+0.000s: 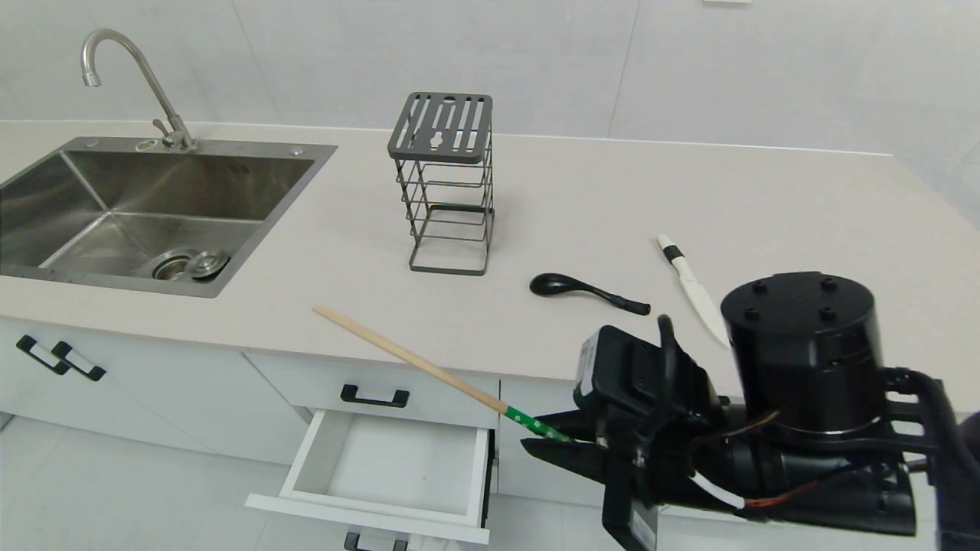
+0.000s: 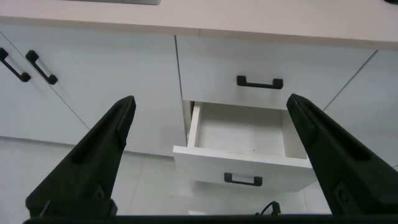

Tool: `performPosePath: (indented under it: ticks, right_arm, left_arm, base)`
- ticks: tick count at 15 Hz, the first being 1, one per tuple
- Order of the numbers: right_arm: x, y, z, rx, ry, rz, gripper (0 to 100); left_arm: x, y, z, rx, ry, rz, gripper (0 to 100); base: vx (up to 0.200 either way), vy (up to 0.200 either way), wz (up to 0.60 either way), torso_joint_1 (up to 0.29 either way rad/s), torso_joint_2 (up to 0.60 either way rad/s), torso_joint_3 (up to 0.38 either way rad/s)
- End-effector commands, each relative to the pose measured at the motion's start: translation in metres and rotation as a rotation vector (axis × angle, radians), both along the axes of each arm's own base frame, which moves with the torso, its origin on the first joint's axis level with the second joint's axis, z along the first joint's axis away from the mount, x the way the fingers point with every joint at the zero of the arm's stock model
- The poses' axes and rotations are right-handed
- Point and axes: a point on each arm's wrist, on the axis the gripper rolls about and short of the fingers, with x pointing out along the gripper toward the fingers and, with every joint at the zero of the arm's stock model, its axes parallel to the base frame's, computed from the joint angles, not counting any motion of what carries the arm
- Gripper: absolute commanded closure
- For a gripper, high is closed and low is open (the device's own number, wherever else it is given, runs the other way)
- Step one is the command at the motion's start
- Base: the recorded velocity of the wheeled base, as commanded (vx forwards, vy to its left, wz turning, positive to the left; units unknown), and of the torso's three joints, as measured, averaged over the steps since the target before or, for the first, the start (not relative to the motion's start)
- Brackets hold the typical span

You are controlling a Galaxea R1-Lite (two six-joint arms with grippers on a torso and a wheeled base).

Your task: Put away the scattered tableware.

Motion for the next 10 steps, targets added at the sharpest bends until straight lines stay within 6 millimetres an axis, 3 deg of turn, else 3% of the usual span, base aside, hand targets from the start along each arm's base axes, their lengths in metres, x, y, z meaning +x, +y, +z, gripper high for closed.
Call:
performPosePath:
  ticks: [1, 6, 10]
  right_arm:
    - [0.01, 0.017, -0.013, -0.022, 0.04, 0.009, 100]
    - [0.02, 0.054, -0.017, -0.009, 0.045, 0.069, 100]
    - [0.023, 0.066, -0.019, -0.007, 0.042, 0.082, 100]
  left_arm:
    - [0.0, 0.0, 0.0, 0.0, 0.001, 0.0, 0]
    - [0.0, 0.0, 0.0, 0.0, 0.001, 0.0, 0]
    - [0.0, 0.0, 0.0, 0.0, 0.001, 0.0, 0]
  base:
    - [0.0, 0.0, 0.0, -0.066, 0.12, 0.095]
    - [0.0, 0.0, 0.0, -0.206, 0.46, 0.24]
    - [0.0, 0.0, 0.0, -0.231, 0.52, 0.294]
